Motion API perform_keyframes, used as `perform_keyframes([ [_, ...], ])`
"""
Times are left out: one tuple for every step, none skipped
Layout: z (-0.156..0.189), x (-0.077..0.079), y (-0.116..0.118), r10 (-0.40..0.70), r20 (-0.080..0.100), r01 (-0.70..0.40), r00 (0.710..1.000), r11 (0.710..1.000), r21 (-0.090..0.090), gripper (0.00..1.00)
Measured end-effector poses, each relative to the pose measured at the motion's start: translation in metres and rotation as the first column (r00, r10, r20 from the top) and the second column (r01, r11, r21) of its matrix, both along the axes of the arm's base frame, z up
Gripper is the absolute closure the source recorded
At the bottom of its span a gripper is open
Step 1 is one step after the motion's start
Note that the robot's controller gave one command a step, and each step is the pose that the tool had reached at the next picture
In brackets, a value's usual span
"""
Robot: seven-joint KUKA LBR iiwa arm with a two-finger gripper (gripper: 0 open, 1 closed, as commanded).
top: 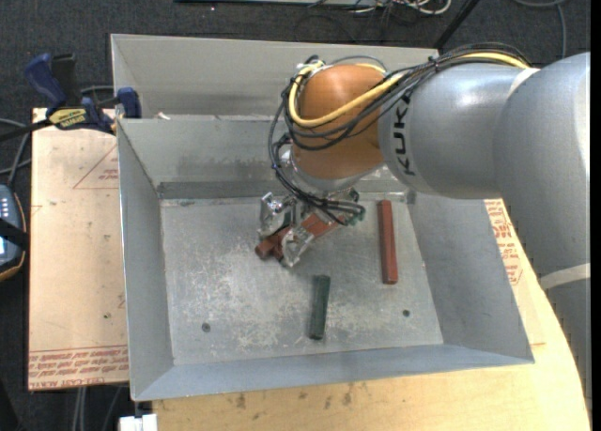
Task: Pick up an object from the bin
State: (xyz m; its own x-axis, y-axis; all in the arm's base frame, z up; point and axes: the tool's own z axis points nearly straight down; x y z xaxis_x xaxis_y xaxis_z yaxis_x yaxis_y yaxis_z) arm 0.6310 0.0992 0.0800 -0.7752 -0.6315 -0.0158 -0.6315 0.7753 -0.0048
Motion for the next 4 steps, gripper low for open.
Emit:
perform_keyframes([
  [0.000, 0.000, 0.000, 0.000, 0.000, 0.000, 1.000, 1.000, 0.000, 1.00],
  [0.026, -0.001, 0.002, -0.018, -0.016, 0.018, 1.000, 1.000, -0.004, 1.00],
  [0.060, 0.005, 0.013, -0.061, -0.011, 0.061, 0.998, 0.998, -0.003, 1.00],
  [0.112, 0.000, 0.009, -0.013, -0.019, 0.012, 1.000, 1.000, -0.004, 1.00],
])
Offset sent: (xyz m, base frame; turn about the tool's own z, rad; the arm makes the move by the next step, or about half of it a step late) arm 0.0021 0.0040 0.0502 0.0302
